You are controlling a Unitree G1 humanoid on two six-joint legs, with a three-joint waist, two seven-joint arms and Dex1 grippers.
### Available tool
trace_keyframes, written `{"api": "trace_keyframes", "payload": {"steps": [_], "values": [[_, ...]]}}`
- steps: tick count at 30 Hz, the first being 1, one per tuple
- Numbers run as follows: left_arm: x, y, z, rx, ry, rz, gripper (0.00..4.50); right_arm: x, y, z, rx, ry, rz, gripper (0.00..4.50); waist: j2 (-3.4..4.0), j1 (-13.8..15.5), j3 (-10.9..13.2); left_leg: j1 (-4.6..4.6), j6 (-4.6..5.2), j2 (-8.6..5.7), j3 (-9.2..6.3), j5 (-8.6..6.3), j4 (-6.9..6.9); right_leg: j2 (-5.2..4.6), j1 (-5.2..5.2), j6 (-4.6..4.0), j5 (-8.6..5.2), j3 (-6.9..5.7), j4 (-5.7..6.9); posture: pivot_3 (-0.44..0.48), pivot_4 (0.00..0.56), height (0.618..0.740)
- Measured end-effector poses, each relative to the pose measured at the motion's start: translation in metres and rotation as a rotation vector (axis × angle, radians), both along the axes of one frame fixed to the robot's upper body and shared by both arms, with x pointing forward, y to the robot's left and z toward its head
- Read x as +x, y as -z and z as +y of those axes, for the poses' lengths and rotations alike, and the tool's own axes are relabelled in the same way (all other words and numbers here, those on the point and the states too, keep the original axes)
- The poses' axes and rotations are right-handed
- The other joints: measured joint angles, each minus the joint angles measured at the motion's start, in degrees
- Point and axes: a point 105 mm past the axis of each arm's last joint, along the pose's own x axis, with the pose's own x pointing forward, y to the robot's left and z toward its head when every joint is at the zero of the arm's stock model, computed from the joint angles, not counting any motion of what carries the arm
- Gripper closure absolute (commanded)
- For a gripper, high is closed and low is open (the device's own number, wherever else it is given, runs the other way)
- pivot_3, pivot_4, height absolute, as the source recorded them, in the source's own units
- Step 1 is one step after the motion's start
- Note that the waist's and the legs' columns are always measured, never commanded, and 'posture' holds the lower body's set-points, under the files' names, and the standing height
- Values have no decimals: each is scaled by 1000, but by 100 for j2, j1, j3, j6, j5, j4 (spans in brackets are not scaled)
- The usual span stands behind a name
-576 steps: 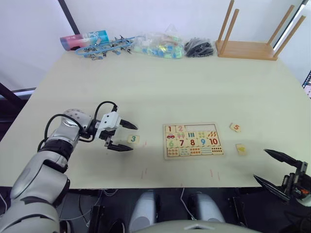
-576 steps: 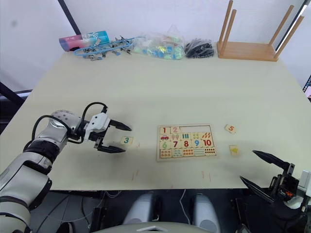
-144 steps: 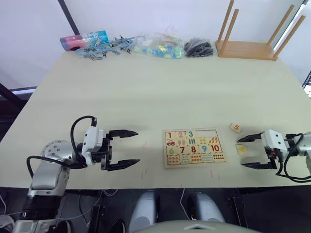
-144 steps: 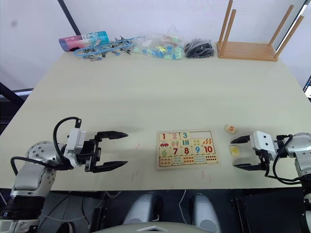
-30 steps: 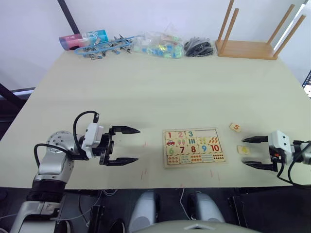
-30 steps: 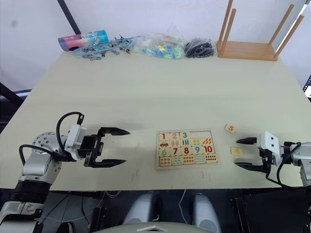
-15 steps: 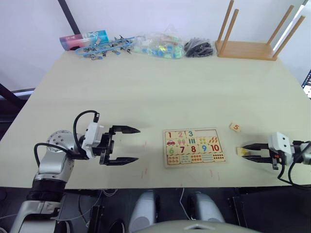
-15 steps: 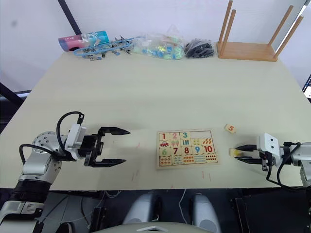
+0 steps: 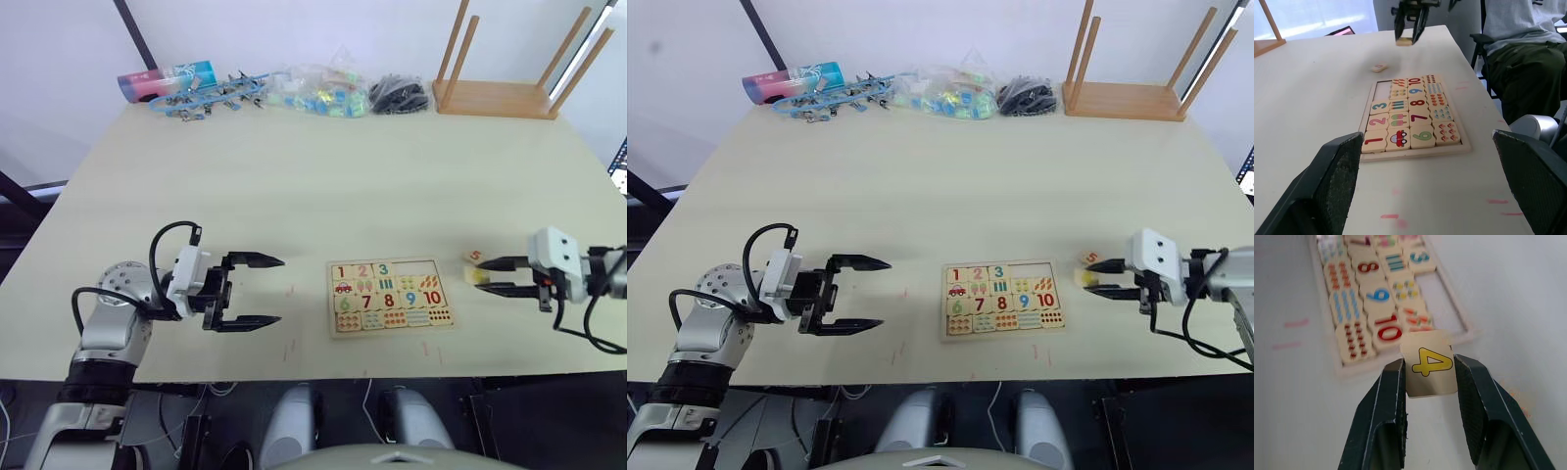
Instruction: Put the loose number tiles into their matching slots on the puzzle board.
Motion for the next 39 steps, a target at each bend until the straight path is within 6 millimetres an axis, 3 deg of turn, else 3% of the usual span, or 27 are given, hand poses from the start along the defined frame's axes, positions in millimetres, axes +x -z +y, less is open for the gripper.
{"api": "trace_keyframes", "payload": {"steps": [8,20,39], "values": [[-1,4,2,-8,-37,28,0,11,-6,38,-110,-16,24,3624,0,-14,0,-7,0,0,-1,0,0,-4,-7,-6,-3,-1,-1,0,150,737],[-6,7,3,-11,-106,26,0,29,-5,75,-321,-41,68,3624,1,1,2,-20,0,-1,-1,0,-1,-11,-22,-10,-5,-6,-1,0,150,737],[-8,9,3,-28,-151,33,0,45,17,97,-517,-46,104,3624,0,-11,2,-31,1,-5,1,0,-2,-9,-39,2,2,-8,2,0,150,737]]}}
